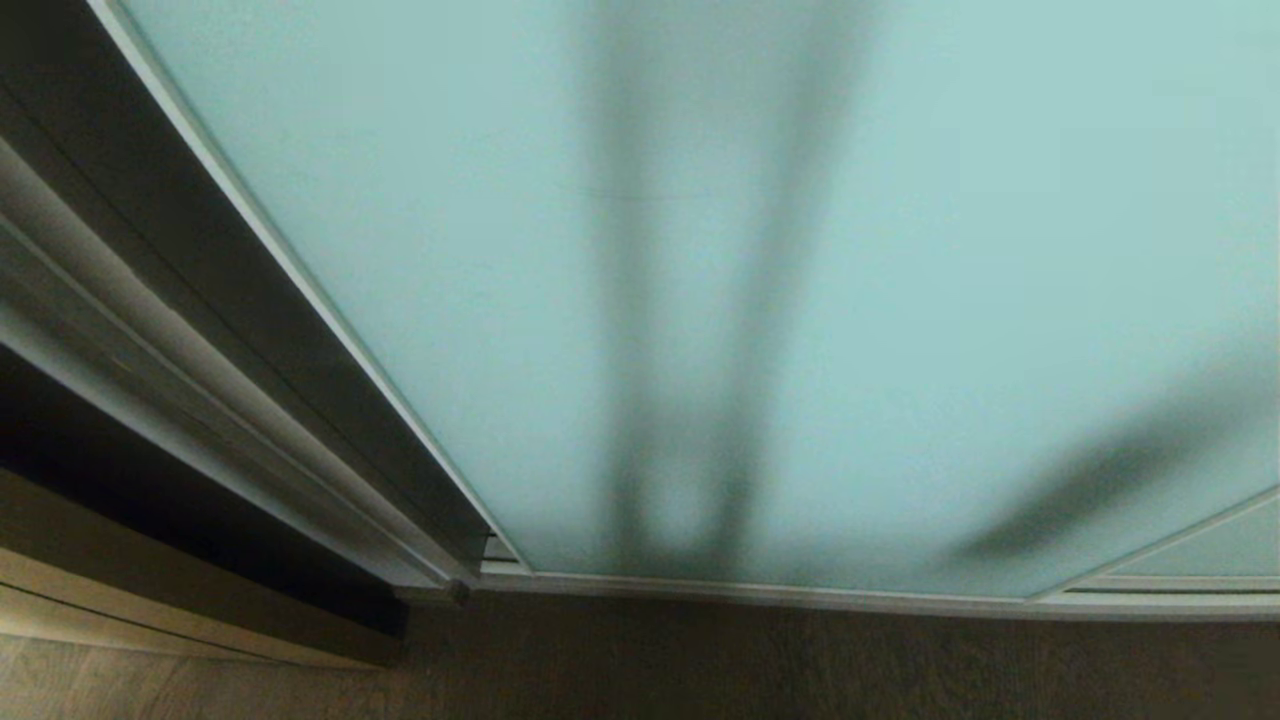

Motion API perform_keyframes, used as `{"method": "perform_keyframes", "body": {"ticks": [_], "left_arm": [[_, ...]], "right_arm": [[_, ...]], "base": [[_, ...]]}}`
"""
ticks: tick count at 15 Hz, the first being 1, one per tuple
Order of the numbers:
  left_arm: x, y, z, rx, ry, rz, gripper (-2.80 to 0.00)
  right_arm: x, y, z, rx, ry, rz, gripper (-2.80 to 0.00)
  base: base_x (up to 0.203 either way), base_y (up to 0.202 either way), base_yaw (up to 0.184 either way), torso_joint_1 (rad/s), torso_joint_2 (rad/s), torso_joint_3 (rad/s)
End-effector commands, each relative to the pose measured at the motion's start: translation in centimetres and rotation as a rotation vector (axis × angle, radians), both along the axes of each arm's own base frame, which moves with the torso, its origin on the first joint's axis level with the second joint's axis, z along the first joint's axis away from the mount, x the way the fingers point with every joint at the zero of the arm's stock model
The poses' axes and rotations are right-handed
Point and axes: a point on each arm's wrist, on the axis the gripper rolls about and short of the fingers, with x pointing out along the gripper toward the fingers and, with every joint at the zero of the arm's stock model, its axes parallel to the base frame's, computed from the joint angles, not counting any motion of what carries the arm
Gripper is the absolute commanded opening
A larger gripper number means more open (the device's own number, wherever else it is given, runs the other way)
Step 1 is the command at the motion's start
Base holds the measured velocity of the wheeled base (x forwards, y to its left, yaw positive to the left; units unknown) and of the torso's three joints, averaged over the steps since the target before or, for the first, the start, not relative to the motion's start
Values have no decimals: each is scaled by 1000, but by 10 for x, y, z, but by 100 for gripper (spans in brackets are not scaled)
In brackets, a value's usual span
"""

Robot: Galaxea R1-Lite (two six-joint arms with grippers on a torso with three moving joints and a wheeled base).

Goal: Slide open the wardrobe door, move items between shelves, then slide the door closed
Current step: Close the door

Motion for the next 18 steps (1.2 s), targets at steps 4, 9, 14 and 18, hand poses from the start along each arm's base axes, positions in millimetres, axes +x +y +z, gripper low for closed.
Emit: {"method": "perform_keyframes", "body": {"ticks": [4, 9, 14, 18], "left_arm": [[-2, -1, -6, 15, 55, -82, -280], [32, -2, -8, -4, 136, -135, -280], [51, 0, -3, -46, 100, -14, -280], [61, 1, -7, -40, 76, 92, -280]], "right_arm": [[0, 0, 0, -1, -2, 1, -280], [0, 0, 0, -1, -2, 1, -280], [0, 0, 0, -1, -2, 1, -280], [0, 0, 0, -1, -2, 1, -280]], "base": [[0, 0, 0, 0, 0, 0], [0, 0, 0, 0, 0, 0], [0, 0, 0, 0, 0, 0], [0, 0, 0, 0, 0, 0]]}}
